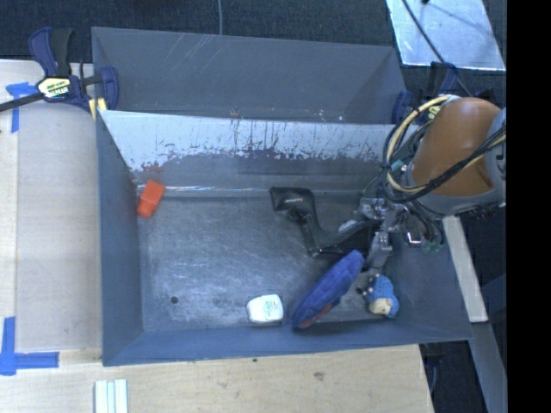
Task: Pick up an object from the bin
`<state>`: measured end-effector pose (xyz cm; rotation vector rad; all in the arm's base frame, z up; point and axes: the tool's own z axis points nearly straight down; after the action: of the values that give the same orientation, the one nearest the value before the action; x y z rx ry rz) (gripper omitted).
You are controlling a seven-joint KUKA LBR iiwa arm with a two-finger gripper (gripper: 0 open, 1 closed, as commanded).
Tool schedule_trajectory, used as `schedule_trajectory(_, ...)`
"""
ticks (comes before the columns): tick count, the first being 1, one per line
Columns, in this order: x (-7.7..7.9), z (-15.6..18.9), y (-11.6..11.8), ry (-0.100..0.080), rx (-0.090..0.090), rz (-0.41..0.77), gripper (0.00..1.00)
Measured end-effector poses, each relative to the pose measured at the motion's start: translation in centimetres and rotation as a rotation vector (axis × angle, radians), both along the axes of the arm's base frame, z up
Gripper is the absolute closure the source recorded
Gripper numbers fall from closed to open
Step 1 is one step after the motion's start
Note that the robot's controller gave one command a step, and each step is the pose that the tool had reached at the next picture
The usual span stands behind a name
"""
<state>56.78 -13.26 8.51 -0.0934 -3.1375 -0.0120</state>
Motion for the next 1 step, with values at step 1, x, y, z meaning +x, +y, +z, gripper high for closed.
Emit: schedule_trajectory(1, -0.87, 4.07, -0.41, -0.005, -0.009, 0.018, 1.00)
